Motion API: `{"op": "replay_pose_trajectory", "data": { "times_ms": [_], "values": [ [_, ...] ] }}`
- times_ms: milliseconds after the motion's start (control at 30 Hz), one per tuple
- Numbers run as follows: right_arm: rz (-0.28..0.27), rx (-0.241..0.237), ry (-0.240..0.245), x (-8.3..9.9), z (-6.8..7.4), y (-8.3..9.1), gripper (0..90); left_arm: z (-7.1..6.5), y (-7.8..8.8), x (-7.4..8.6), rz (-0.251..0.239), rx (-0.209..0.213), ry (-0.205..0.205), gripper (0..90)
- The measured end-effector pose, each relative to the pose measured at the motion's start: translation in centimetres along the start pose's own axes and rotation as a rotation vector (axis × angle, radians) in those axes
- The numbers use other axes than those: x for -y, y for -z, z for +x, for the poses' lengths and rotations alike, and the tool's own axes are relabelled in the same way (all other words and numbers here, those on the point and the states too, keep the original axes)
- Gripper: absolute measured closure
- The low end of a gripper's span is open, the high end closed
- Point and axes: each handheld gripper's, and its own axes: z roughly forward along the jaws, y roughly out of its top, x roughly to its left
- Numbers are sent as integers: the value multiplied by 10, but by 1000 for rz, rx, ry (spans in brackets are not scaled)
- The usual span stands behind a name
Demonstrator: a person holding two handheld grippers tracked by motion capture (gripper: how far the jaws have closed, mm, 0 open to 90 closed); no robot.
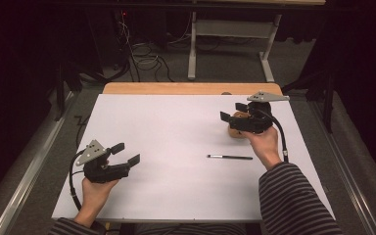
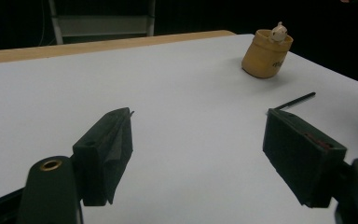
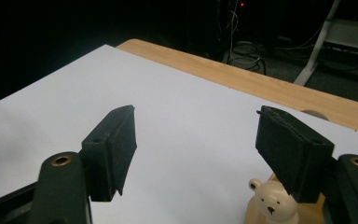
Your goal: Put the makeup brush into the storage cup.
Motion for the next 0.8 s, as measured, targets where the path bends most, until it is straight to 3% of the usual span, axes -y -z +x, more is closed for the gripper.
{"op": "replay_pose_trajectory", "data": {
  "times_ms": [133,267,400,600,767,800],
  "values": [
    [56,22,15,-1,0,0,323,1,-4,-2,2,5,3,246],
    [147,6,40,-1,1,-2,320,-2,-6,-1,12,12,-11,247],
    [180,-33,41,-4,3,-1,308,-1,-3,-2,-2,11,-5,244],
    [249,-45,70,-6,6,-2,304,-2,-7,-3,4,23,-12,247],
    [277,-59,52,-8,4,-4,300,-1,-5,-2,4,20,-16,253],
    [302,-67,55,-8,4,-6,306,-1,-5,-2,0,22,-11,252]
  ]
}}
